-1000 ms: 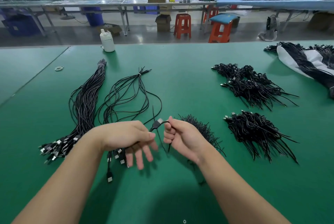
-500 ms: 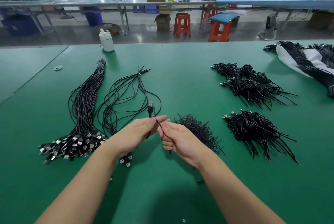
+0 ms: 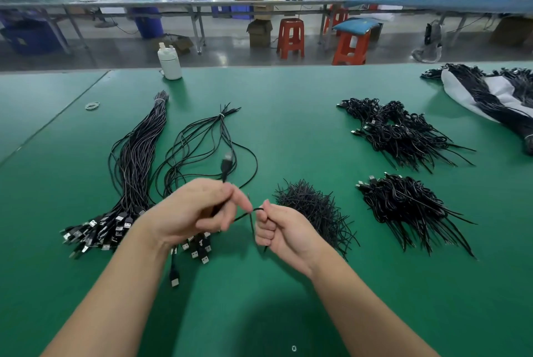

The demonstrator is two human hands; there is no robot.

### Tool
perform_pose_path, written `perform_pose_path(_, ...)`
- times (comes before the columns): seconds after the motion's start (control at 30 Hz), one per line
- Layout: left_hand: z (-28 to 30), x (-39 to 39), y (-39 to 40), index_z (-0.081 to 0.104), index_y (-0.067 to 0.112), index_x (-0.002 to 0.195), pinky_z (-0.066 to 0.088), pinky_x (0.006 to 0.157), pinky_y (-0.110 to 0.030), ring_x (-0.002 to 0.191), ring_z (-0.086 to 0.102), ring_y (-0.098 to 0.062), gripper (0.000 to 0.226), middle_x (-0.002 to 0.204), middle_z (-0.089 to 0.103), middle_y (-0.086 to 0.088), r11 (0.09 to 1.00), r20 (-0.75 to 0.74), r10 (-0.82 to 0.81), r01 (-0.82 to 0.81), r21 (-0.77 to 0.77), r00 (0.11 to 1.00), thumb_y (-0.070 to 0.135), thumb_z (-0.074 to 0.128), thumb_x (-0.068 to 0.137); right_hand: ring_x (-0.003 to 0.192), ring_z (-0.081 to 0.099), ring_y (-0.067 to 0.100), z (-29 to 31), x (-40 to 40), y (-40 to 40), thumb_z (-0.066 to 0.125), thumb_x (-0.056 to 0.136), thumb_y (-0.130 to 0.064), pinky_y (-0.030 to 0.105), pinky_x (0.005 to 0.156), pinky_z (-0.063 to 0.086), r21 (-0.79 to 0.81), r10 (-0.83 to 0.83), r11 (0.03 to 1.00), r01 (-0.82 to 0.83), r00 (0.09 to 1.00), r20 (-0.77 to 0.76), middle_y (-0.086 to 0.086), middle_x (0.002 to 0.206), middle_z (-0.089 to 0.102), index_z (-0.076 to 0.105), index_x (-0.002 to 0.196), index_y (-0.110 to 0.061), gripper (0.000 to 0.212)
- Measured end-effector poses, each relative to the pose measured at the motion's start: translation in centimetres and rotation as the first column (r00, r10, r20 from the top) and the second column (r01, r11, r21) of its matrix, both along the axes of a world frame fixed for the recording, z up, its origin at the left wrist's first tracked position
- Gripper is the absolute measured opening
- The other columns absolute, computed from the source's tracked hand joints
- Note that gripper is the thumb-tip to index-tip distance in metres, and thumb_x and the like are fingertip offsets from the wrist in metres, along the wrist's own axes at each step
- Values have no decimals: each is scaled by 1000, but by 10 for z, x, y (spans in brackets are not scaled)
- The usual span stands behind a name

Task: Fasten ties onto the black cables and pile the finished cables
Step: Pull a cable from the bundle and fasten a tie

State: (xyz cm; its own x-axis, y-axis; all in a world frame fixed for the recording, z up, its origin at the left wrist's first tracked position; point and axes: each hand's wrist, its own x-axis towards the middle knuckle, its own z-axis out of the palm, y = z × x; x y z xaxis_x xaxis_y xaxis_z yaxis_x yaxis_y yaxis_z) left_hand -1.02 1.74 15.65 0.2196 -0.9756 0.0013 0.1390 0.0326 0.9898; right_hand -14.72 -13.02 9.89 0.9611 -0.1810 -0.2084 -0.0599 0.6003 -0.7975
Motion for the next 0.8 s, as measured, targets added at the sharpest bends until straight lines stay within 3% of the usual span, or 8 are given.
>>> perform_pose_path(0.1, 0, 7, 8, 70, 2, 104, 27, 44, -24, 39, 37, -10, 39, 77, 74, -10, 902, 300, -258, 118, 414, 918, 28, 41, 106, 58, 20, 14, 5, 1, -9, 44, 102, -26, 31, 60, 14, 1, -26, 1000, 26, 1000, -2, 0, 63, 23, 52, 74, -11, 33)
perform_pose_path(0.17, -6, 4, 3, 66, 6, 108, 33, 42, -22, 41, 46, -13, 36, 89, 77, -9, 817, 417, -270, -23, 576, 868, 27, 37, 108, 57, 21, 13, 9, 3, -10, 44, 103, -26, 29, 58, 15, -15, -15, 1000, 15, 1000, 9, -1, 63, 23, 53, 75, -11, 33)
perform_pose_path(0.27, -21, -1, -9, 63, 10, 115, 49, 55, -27, 61, 66, -26, 32, 93, 78, -2, 844, 507, 81, -330, 423, 858, 27, 37, 108, 56, 20, 13, 11, 4, -2, 43, 104, -26, 26, 55, 18, -35, 14, 999, -13, 1000, 22, -1, 61, 22, 52, 76, -13, 32)
perform_pose_path(0.4, -33, -9, -27, 60, 1, 123, 55, 94, -31, 107, 70, -24, 36, 112, 74, -11, 861, 47, 494, -496, 109, 868, 23, 35, 108, 56, 16, 13, 5, 3, 19, 42, 105, -27, 26, 55, 17, -83, 75, 994, -73, 997, 18, 0, 61, 19, 52, 72, -15, 36)
perform_pose_path(0.5, -26, -8, -32, 59, -6, 114, 61, 78, -32, 97, 73, -29, 43, 103, 74, -19, 808, -496, 517, -590, 13, 697, 26, 30, 107, 53, 19, 11, 1, 4, 27, 41, 106, -28, 25, 54, 18, -130, 89, 988, -88, 996, 2, -3, 57, 24, 51, 70, -17, 39)
perform_pose_path(0.57, -17, -7, -28, 63, 0, 107, 56, 58, -25, 67, 69, -16, 37, 73, 70, -3, 808, -616, 465, -589, 1, 636, 27, 36, 104, 53, 19, 10, -2, 5, 27, 42, 105, -29, 23, 53, 19, -138, 65, 988, -65, 998, -5, -4, 57, 23, 51, 70, -17, 38)
perform_pose_path(0.7, -4, -11, -15, 73, 7, 93, 25, 44, -19, 48, 26, -6, 36, 57, 40, 7, 888, -545, 305, -440, -133, 781, 25, 42, 98, 54, 19, 11, -2, 5, 14, 46, 104, -33, 24, 53, 19, -168, 37, 985, -40, 999, -21, -3, 59, 22, 55, 67, -21, 40)
perform_pose_path(0.8, 2, -5, 6, 72, 3, 97, 23, 48, -26, 47, 29, -11, 36, 53, 39, 2, 972, -199, 152, -183, -149, 968, 22, 42, 99, 55, 19, 13, 4, 3, -4, 47, 104, -34, 26, 54, 18, -192, -12, 981, 2, 999, -53, -4, 59, 25, 56, 65, -21, 42)
